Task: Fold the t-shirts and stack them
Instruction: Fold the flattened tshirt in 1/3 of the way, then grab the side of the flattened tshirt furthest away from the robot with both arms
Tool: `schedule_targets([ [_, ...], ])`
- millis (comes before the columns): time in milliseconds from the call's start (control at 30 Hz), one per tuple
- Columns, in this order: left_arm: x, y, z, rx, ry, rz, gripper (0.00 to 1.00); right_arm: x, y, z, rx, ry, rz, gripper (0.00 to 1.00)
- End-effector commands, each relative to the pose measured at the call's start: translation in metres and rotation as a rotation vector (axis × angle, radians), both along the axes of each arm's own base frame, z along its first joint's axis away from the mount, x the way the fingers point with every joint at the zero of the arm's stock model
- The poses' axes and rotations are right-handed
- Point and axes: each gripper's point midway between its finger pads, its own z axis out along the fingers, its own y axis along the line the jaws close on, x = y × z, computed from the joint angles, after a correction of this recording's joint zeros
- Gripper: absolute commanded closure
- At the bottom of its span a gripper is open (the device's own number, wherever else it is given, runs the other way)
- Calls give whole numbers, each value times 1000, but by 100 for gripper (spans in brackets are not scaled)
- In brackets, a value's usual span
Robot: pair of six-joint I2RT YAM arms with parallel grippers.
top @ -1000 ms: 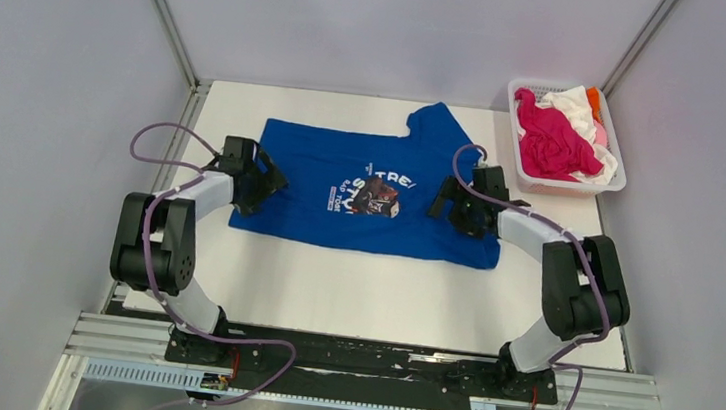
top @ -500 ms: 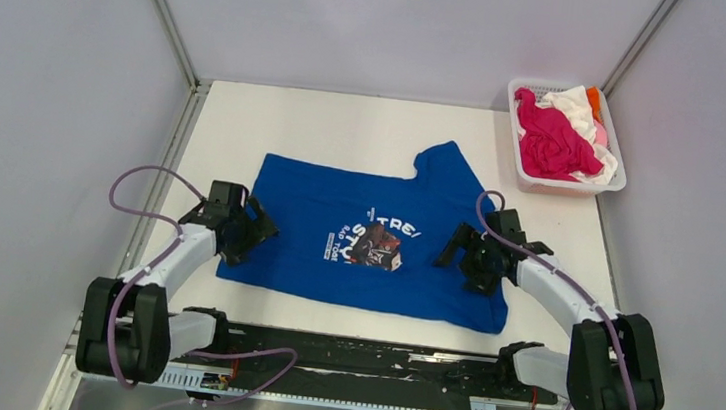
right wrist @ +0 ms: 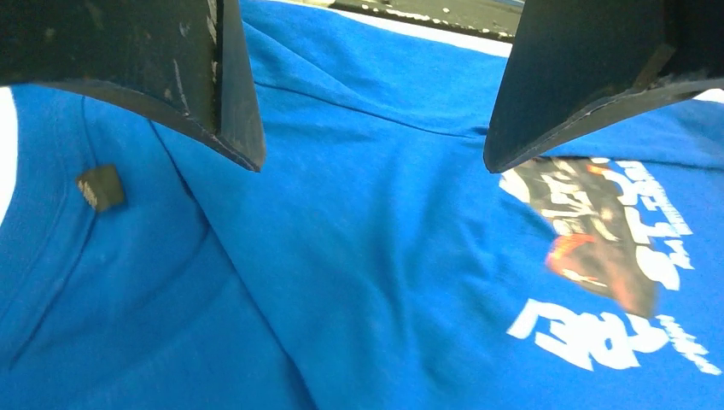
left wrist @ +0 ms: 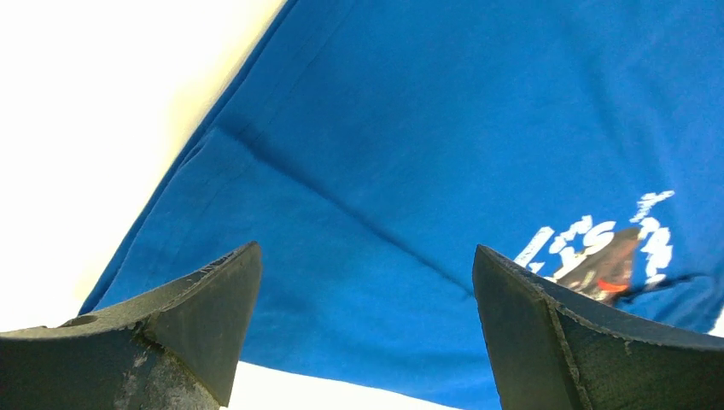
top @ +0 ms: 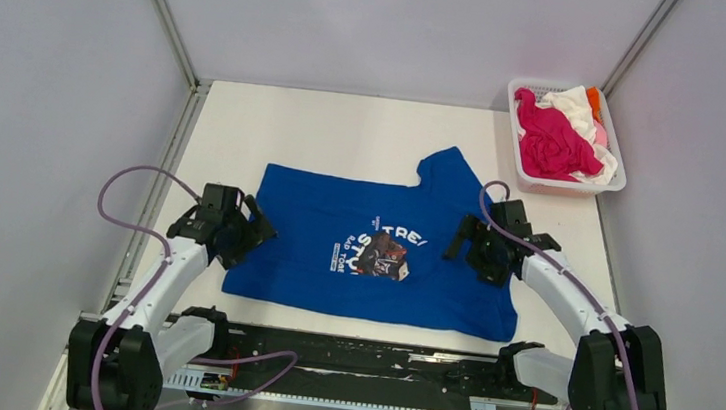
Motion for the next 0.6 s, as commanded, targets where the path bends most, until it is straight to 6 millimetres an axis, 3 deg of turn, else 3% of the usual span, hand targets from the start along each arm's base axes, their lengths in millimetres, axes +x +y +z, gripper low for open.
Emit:
schedule_targets([
  [0, 44, 1, 57, 29, -182, -17, 0, 54, 11, 65, 12, -258, 94, 0],
  [33, 50, 4, 58, 47, -182, -10, 0, 59, 13, 72, 19, -285, 107, 0],
  [67, 62, 9, 72, 77, -219, 4, 0, 66, 17, 84, 31, -326, 121, 0],
  [100, 70, 11, 70, 93, -202, 8, 0, 73, 19, 92, 35, -357, 125, 0],
  [133, 85, 15, 85, 120, -241, 5, 0, 81, 19, 99, 30, -387, 121, 0],
  [167, 95, 16, 79, 136, -216, -3, 0, 89, 19, 105, 24, -411, 117, 0],
  [200, 114, 17, 95, 155, -259, -23, 0, 96, 19, 107, 20, -416, 116, 0],
  [233, 126, 19, 82, 177, -217, -56, 0, 102, 20, 109, 13, -425, 116, 0],
  [400, 209, 29, 71, 268, -132, -115, 0, 116, 18, 101, -23, -419, 123, 0],
  [467, 234, 36, 59, 308, -96, -135, 0, 117, 13, 93, -48, -406, 111, 0],
  [500, 248, 38, 67, 328, -112, -150, 0, 118, 11, 90, -58, -402, 105, 0],
  [533, 255, 38, 45, 329, -68, -169, 0, 118, 9, 86, -67, -398, 104, 0],
  [567, 267, 37, 48, 325, -83, -189, 0, 118, 8, 84, -75, -394, 105, 0],
])
